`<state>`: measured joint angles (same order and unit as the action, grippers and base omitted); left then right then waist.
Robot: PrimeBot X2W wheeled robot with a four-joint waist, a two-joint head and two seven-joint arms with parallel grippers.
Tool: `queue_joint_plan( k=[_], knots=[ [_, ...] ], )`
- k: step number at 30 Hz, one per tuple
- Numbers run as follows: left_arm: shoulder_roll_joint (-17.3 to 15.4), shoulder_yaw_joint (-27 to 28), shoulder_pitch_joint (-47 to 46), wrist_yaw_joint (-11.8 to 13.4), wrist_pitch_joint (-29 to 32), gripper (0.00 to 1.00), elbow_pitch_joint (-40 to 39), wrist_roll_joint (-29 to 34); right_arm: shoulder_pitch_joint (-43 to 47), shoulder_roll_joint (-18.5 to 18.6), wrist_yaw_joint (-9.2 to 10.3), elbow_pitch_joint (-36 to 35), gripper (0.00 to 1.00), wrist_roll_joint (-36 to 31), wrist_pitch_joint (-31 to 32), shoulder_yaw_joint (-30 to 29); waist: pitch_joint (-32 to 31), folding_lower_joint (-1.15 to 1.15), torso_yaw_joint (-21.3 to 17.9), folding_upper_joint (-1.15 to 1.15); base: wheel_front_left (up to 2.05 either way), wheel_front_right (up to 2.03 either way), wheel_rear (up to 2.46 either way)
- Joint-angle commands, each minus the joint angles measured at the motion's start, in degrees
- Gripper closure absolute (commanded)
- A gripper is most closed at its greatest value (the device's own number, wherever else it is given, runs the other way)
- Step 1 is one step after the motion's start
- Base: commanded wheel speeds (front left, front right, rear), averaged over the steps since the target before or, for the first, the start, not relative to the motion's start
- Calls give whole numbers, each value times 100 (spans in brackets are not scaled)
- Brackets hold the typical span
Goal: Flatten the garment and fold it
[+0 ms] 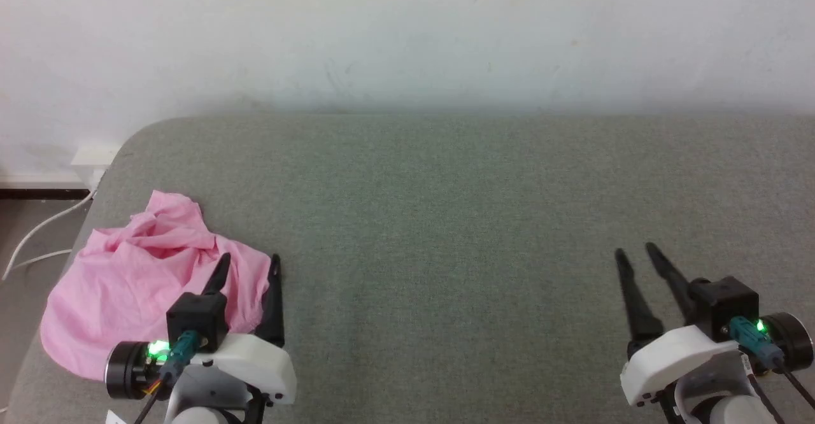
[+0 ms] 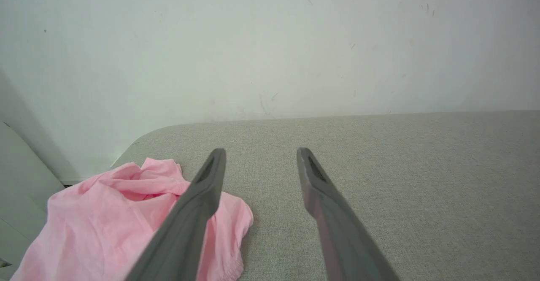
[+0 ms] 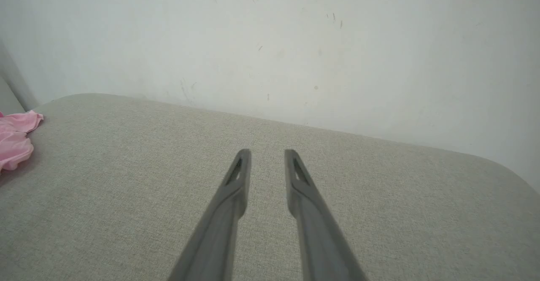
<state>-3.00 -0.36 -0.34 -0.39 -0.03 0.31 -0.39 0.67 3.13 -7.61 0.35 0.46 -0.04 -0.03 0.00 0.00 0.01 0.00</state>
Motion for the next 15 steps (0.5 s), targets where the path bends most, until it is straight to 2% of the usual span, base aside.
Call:
queue_joint_plan(
  k=[1, 15],
  knots=[
    [0, -31, -12, 32, -39, 0, 19, -27, -14, -1, 0, 0, 0, 17, -26, 2, 1, 0, 8, 0, 0, 0, 0],
    [-22, -140, -57, 190, -210, 0, 126, -124, -24, -4, 2, -8, 0, 35, -118, 5, -17, 0, 350, 0, 0, 0, 0]
  ],
)
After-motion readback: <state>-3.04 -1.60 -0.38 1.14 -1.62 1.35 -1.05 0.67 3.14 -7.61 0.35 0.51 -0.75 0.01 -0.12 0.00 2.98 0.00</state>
